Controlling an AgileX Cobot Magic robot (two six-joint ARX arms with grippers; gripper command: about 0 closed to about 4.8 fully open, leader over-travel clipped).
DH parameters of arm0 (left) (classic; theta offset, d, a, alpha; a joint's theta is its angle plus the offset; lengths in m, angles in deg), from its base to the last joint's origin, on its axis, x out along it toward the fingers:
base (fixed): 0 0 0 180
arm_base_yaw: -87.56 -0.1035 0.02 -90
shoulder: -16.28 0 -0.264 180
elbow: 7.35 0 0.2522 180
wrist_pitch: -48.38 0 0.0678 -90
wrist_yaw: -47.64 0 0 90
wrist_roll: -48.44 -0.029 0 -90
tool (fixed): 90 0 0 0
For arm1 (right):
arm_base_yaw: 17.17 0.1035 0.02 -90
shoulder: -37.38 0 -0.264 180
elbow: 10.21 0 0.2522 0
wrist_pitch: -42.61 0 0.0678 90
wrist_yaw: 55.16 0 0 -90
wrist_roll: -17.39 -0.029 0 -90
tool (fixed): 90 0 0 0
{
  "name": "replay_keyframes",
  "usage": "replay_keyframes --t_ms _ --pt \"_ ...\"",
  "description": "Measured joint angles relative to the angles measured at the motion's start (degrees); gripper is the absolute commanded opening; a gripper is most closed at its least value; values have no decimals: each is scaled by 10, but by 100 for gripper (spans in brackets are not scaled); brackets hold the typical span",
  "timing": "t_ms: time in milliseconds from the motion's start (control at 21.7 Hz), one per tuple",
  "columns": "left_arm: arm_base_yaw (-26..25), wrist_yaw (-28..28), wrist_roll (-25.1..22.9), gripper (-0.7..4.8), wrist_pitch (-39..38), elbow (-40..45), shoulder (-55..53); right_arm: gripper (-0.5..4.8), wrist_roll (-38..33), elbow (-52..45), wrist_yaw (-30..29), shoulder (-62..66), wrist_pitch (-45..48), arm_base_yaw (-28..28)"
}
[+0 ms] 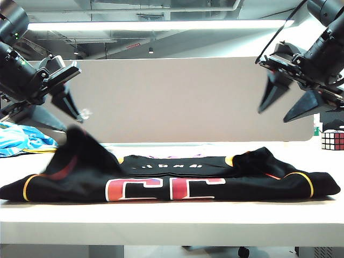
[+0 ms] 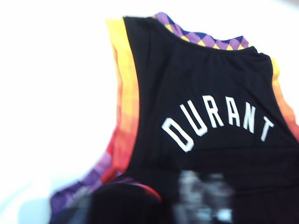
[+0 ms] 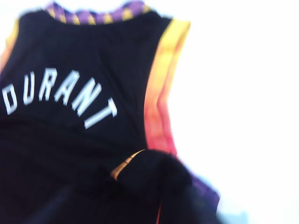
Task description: Fold the bottom side of the basketball jersey horizontally towards the center, about one-third of the way, and then fold the bottom of the basketball jersey up towards the top, creating a neat rectangle.
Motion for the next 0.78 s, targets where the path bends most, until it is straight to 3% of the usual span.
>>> replay_keyframes --t_ms 138,276,369,507,599,783 --pt "-10 1 -36 251 22 -2 7 346 3 15 8 -7 -5 -23" --pt "-33 -23 -30 251 -13 -2 29 345 3 19 7 -44 -70 -42" --pt "-37 -37 -26 251 -67 -2 49 345 3 20 -3 -64 -117 -47" --pt "-31 -46 -31 252 -219 -2 66 346 7 18 -26 -83 -252 -53" --pt "-27 -47 -46 252 -287 1 63 346 17 4 -61 -83 -287 -53" --pt "-16 -48 -70 252 -327 4 63 346 19 -38 -81 -83 -288 -52"
